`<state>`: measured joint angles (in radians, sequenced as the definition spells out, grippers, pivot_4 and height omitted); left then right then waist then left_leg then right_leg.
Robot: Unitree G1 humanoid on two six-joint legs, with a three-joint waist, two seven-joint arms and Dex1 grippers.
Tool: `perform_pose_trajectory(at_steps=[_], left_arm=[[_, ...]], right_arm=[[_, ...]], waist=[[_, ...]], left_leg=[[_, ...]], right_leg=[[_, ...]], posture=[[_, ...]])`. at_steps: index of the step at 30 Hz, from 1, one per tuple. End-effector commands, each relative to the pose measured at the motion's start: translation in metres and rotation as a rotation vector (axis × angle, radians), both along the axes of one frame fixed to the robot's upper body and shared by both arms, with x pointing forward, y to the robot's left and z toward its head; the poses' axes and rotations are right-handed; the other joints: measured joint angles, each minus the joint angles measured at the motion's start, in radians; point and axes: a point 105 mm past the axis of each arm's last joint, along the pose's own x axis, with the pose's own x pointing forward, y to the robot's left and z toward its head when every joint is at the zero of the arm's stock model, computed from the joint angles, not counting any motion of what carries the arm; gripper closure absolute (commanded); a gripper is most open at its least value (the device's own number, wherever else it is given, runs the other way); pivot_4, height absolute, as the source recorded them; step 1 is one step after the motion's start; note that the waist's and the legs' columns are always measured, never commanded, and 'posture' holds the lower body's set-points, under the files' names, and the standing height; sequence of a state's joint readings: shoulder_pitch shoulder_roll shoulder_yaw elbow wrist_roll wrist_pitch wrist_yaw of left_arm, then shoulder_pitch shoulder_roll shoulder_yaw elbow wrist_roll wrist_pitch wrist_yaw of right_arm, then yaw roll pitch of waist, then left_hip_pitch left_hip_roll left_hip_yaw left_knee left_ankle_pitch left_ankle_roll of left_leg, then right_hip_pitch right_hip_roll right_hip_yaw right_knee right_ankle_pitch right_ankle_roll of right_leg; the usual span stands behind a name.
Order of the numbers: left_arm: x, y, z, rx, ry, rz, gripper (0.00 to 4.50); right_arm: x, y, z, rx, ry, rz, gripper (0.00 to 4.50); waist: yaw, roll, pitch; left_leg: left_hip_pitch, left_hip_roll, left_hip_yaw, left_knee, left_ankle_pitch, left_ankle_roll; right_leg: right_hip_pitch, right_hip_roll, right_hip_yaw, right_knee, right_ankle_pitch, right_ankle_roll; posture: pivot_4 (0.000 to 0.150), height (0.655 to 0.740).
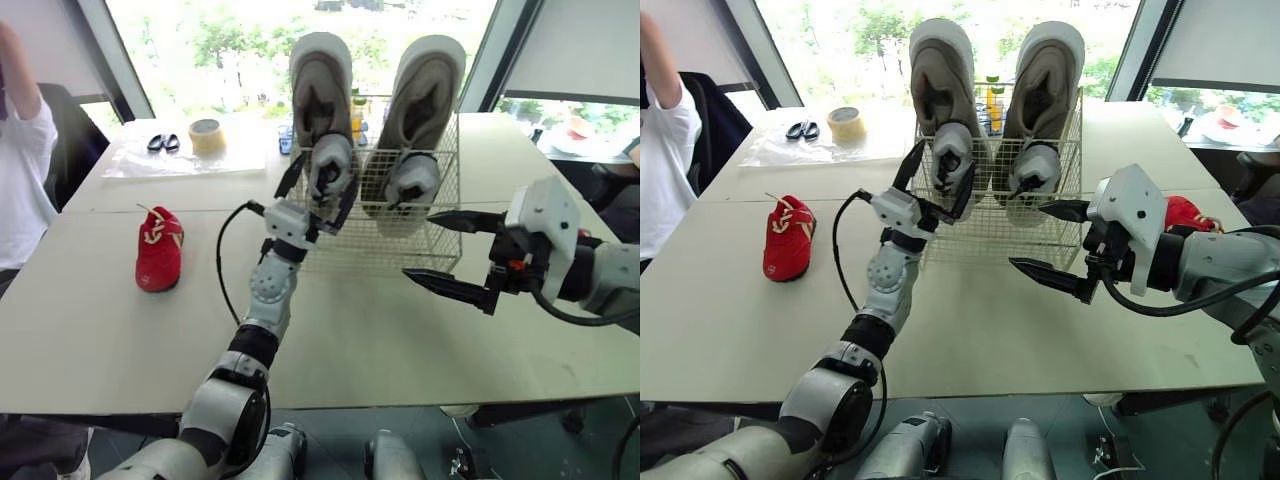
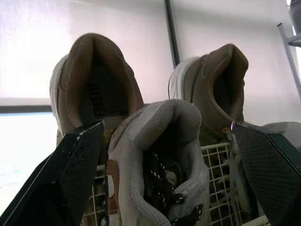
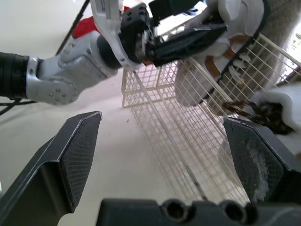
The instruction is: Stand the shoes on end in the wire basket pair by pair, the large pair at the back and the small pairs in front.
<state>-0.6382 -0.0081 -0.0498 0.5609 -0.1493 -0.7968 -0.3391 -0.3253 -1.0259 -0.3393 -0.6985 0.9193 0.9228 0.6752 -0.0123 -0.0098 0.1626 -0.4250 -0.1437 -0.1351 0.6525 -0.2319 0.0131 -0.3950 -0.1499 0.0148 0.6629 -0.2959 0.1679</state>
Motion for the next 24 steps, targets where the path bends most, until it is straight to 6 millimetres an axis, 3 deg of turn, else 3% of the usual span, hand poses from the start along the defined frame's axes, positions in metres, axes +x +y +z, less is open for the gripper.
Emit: perform_pose_trajectory(at_steps=[1, 11, 17, 20, 24], left_arm=[[-0.005, 0.024, 0.002, -0.030, 0.090, -0.042, 0.06], [-0.036, 0.039, 0.033, -0.093, 0.318, -0.442, 0.06], [-0.063, 0.080, 0.057, 0.106, 0.496, -0.658, 0.06], [-0.075, 0.090, 0.071, 0.208, 0.574, -0.751, 0.06], [-0.088, 0.088, 0.075, 0.355, 0.646, -0.837, 0.06]], right_arm=[[0.000, 0.000, 0.008, -0.013, -0.046, 0.008, 0.00], [0.007, -0.002, 0.008, -0.020, -0.044, 0.023, 0.00], [0.014, -0.038, 0.031, -0.015, -0.103, -0.112, 0.00], [0.022, -0.078, 0.047, 0.019, -0.149, -0.283, 0.00], [0.035, -0.156, 0.056, 0.065, -0.182, -0.609, 0.00]], waist=[[-0.004, 0.001, -0.001], [0.026, -0.001, 0.000], [0.014, 0.002, 0.002], [0.026, 0.001, 0.002], [0.028, 0.001, 0.002]], left_leg=[[0.000, 0.000, 0.000, -0.001, 0.000, -0.001], [-0.001, -0.001, -0.001, 0.000, 0.001, -0.001], [-0.001, 0.000, -0.001, -0.005, 0.001, -0.002], [-0.001, 0.000, -0.001, -0.004, 0.001, -0.002], [-0.001, -0.001, -0.001, -0.004, 0.001, -0.002]], right_leg=[[0.000, 0.000, 0.000, 0.000, 0.000, 0.000], [0.000, 0.000, 0.000, -0.002, 0.000, 0.000], [-0.004, 0.001, 0.002, -0.001, -0.001, -0.002], [-0.008, 0.001, 0.002, -0.001, -0.001, -0.002], [-0.007, 0.000, 0.002, -0.002, -0.001, -0.002]], posture=[[0.150, 0.7400], [0.150, 0.7400], [0.150, 0.7400], [0.150, 0.7400], [0.150, 0.7400]])
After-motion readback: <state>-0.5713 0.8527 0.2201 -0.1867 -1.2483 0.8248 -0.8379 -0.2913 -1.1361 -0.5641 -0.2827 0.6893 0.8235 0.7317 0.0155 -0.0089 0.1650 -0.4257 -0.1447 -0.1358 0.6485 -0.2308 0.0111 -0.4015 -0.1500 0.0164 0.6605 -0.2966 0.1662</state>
